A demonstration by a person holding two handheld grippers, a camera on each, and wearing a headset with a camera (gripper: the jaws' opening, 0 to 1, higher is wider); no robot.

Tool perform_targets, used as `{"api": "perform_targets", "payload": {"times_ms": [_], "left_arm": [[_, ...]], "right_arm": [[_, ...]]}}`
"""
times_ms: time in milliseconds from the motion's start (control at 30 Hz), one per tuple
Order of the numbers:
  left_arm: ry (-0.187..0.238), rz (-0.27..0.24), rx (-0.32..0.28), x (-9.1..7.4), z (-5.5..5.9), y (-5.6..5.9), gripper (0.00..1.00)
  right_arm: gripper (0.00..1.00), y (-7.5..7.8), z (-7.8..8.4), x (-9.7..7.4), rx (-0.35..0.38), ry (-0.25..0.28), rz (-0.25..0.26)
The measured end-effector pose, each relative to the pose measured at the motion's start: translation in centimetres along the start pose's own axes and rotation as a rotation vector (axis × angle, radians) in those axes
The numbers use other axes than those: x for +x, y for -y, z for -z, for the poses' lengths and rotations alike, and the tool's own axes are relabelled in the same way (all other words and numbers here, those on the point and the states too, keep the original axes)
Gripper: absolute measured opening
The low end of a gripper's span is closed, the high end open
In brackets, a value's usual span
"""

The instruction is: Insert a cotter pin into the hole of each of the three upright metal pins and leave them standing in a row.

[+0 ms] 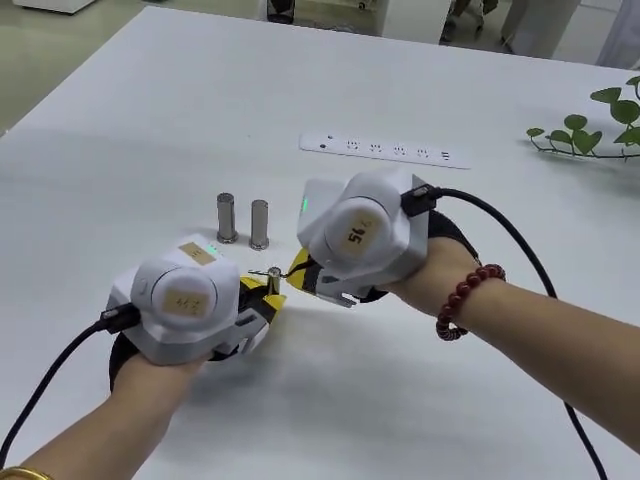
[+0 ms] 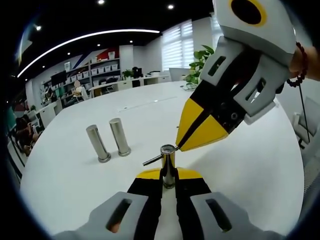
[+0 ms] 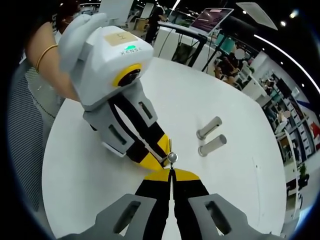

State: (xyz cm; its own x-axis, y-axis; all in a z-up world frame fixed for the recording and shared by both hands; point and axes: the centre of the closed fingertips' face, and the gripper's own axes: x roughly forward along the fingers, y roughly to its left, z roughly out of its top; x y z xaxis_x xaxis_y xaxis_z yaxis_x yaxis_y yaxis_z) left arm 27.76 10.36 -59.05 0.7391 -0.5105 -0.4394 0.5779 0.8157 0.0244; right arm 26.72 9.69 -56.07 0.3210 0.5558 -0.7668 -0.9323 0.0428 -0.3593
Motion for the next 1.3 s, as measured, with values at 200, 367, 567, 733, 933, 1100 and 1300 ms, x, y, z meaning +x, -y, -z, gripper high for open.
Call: {"api": "perform_targets", "payload": {"times_ms": [200,367,567,733,933,1100,1300], "left_arm": [[-0.003,-0.002,0.002,0.0,0.0,-0.1,0.05],[-0.011,-0.001,0.007,-0.1,0.0,-0.4,0.05],[-0.015,-0.002,0.001,-0.2,0.1,-0.8,0.05],[-0.002,-0.022,-0.012,-0.4,-0.2,-1.7,0.05],[-0.004,-0.042,-0.014,-0.6,0.0,-2.6,0.05],[-0.010,-0.031,-0.022,-0.6,0.2,-2.7,0.05],[-0.014,-0.027,-0.027,-0.8,0.3,-2.5,0.06]], "right_arm": [[0.06,0.2,0.5,-0.3,0.047,0.002,0.026],[0.07,0.6,1.1,-0.9,0.150,0.031,0.057],[0.07,1.2,2.3,-1.5,0.375,0.081,0.083],[0.08,0.9,3.4,-2.0,0.503,0.121,0.083],[0.09,0.3,4.5,-2.3,0.570,0.130,0.083],[0.09,-0.2,4.9,-2.5,0.610,0.142,0.078],[0.09,-0.2,5.3,-2.7,0.646,0.152,0.085]]}}
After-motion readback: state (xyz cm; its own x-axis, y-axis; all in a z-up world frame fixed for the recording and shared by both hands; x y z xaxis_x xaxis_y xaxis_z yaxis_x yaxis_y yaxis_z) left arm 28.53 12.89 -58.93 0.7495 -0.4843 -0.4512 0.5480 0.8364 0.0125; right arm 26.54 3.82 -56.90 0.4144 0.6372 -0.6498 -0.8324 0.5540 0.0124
